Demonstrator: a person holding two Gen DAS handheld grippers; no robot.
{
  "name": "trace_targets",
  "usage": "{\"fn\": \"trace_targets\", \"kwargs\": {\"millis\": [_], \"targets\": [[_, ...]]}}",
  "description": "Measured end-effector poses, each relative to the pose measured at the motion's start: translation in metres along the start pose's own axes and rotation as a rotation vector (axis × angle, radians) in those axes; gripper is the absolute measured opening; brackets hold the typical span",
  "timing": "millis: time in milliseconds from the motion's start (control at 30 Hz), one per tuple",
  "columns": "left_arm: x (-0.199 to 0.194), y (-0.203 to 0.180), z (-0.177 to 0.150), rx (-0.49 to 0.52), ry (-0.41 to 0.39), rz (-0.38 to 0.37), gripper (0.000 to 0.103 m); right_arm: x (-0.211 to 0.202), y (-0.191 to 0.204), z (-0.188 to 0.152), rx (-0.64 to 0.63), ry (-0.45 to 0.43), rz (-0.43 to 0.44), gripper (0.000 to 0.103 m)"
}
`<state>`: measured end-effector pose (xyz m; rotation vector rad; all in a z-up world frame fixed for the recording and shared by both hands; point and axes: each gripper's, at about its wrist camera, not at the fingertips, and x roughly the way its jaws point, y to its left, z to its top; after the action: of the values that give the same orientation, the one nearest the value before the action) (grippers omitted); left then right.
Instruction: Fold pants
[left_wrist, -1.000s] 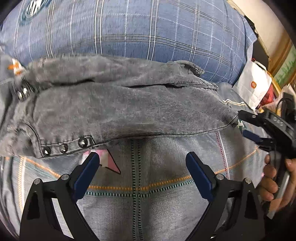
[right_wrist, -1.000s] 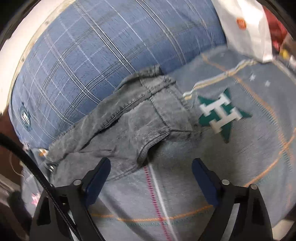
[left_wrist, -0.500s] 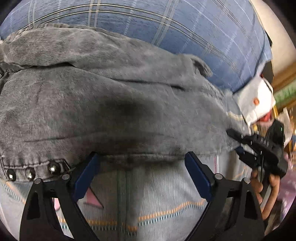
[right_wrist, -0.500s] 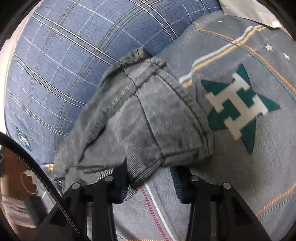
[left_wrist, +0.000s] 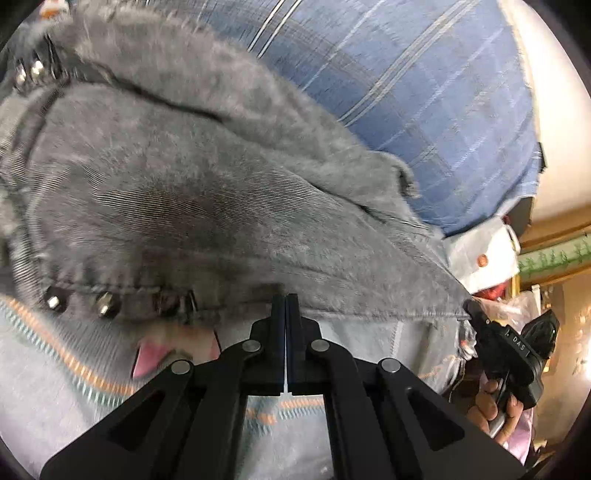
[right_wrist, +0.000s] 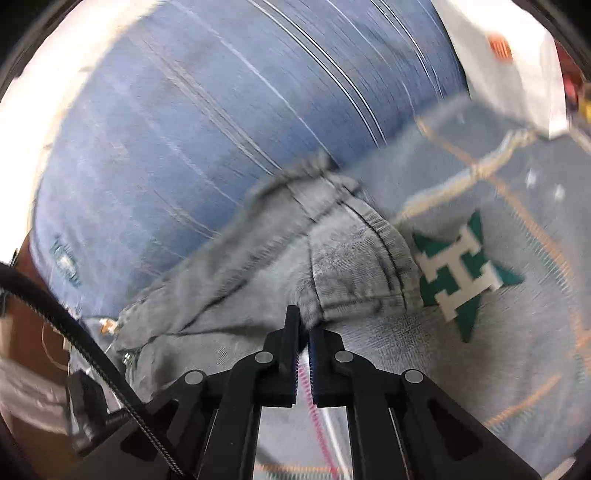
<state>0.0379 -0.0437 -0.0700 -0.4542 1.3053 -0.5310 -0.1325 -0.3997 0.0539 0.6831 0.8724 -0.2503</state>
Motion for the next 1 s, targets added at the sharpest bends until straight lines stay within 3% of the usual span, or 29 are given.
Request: {"fn": "trace_targets", "kwargs": {"millis": [67,100,133,167,200,233,300,400,567,700,733,767,800,833,867,933,1000], "targets": [[-0.005,-0.002,-0.003,-0.006,-0.022,0.017,0.002,-0.003,0.004,0.003,-0.019,-0.006,-0.013,0.003],[-0.004,-0.002,-0.005,-0.014,-0.022,0.024,0.009,0.001,0.004,0.003,-0.025,0.002,-0.038,0.003],[0.000,-0.003,-0.005,-0.016,-0.007,0.014,0.037,0.009,0.002,0.002,-0.018,0.021,-0.066,0.004],[0.006,-0.003,-0.006,-0.015,0.013,-0.005,0.073,0.020,-0.003,0.003,0.004,0.048,-0.088,0.009],[0.010,-0.003,-0.007,-0.021,0.022,-0.020,0.083,0.030,-0.010,0.002,0.034,0.080,-0.104,0.012],[0.009,0.001,-0.011,-0.030,0.018,-0.027,0.084,0.035,-0.019,-0.002,0.073,0.111,-0.105,0.017],[0.018,-0.002,-0.015,-0.018,0.051,-0.012,0.084,0.042,-0.029,-0.002,0.126,0.140,-0.076,0.041],[0.036,-0.006,-0.019,-0.063,0.109,-0.070,0.084,0.040,-0.025,-0.003,0.119,0.138,-0.075,0.044],[0.047,-0.022,-0.011,-0.046,0.082,-0.100,0.084,0.042,-0.024,-0.005,0.113,0.150,-0.077,0.045],[0.062,-0.037,0.001,-0.069,0.068,-0.056,0.082,0.047,-0.037,0.001,0.138,0.156,-0.107,0.043],[0.064,-0.038,0.008,-0.110,0.062,-0.037,0.069,0.047,-0.043,0.003,0.158,0.153,-0.107,0.043],[0.066,-0.036,0.012,-0.155,0.059,-0.035,0.044,0.046,-0.049,0.005,0.174,0.151,-0.110,0.042],[0.069,-0.032,0.014,-0.198,0.068,-0.038,0.031,0.047,-0.055,0.007,0.192,0.150,-0.118,0.042],[0.074,-0.024,0.015,-0.256,0.090,-0.045,0.008,0.048,-0.059,0.008,0.200,0.154,-0.120,0.041],[0.077,-0.016,0.013,-0.307,0.112,-0.060,0.002,0.052,-0.062,0.008,0.203,0.162,-0.116,0.039],[0.072,-0.008,0.005,-0.323,0.121,-0.083,0.002,0.056,-0.066,0.008,0.207,0.184,-0.100,0.014],[0.061,-0.009,-0.003,-0.308,0.113,-0.089,0.002,0.048,-0.066,0.008,0.206,0.167,-0.077,0.008]]}}
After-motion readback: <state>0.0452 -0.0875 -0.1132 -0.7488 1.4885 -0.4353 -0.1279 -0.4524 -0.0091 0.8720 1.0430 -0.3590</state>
